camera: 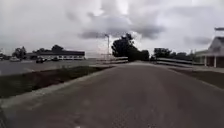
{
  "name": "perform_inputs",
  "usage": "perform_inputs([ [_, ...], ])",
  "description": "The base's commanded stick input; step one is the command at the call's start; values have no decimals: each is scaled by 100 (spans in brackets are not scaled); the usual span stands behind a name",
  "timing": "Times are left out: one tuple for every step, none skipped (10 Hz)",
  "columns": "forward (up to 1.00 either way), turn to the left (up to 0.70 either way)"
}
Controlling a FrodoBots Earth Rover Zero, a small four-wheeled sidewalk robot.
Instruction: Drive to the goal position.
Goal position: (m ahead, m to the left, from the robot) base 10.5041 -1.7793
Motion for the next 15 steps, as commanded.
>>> perform_inputs([
  [70,-34],
  [70,-34],
  [70,-34],
  [70,-34],
  [70,-34],
  [70,-34],
  [70,-34],
  [70,-34],
  [70,-34],
  [70,-34],
  [70,-34],
  [70,-34],
  [70,-33],
  [72,-22],
  [83,-3],
])
